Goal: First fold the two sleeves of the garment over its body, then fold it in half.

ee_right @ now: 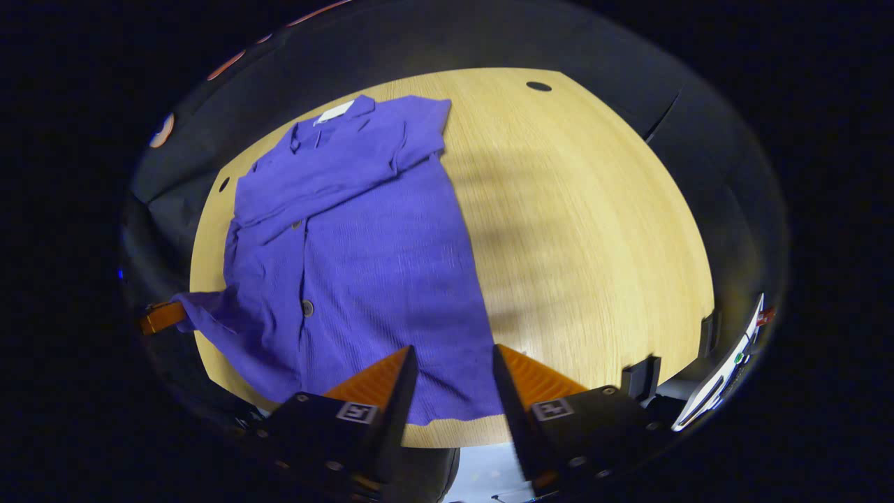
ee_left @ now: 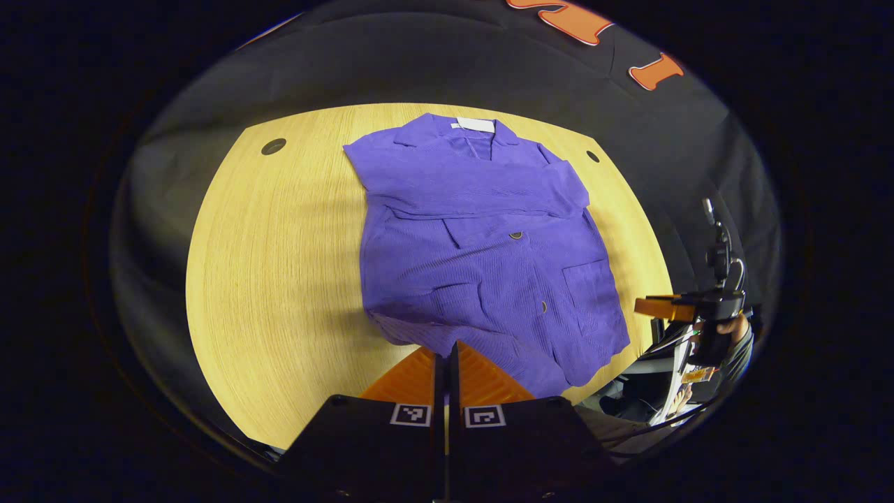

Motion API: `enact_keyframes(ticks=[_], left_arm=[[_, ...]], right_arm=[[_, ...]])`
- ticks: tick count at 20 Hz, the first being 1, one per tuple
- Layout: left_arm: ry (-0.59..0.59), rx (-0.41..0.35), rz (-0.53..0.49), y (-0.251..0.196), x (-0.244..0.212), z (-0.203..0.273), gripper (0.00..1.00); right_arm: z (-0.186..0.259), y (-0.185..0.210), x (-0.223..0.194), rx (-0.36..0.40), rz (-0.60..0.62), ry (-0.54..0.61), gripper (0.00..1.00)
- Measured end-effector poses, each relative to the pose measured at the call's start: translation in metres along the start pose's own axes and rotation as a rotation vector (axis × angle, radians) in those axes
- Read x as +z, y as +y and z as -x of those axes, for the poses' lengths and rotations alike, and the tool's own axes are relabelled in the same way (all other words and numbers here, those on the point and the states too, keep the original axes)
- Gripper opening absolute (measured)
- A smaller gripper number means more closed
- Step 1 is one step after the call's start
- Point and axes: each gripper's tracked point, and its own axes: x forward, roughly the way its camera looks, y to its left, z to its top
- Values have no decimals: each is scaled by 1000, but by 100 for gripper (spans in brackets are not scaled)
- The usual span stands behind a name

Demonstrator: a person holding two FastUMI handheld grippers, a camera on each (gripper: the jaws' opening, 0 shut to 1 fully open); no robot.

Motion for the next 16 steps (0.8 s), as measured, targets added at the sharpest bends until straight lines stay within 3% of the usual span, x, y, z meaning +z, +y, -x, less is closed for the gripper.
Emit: enact_keyframes(ticks=[2,4,5,6,12,13,15,16], left_arm=[[6,4,9,-1,-3,-3,3],[16,11,15,-1,-5,-6,4],[20,15,17,-1,-7,-7,4],[24,20,24,1,-9,-7,3],[39,32,54,5,-13,-10,3],[42,30,58,5,-13,-11,3],[50,23,71,5,-16,-11,4],[50,24,71,6,-17,-11,3]], right_arm=[[-14,-3,-15,2,10,32,94],[-28,-10,-34,-19,29,81,98],[-35,-12,-43,-30,36,103,87],[-40,-15,-50,-44,47,120,98],[-43,-18,-56,-88,127,134,99],[-47,-16,-56,-86,135,131,95],[-49,-4,-49,-78,97,100,58],[-49,-3,-45,-87,48,70,32]])
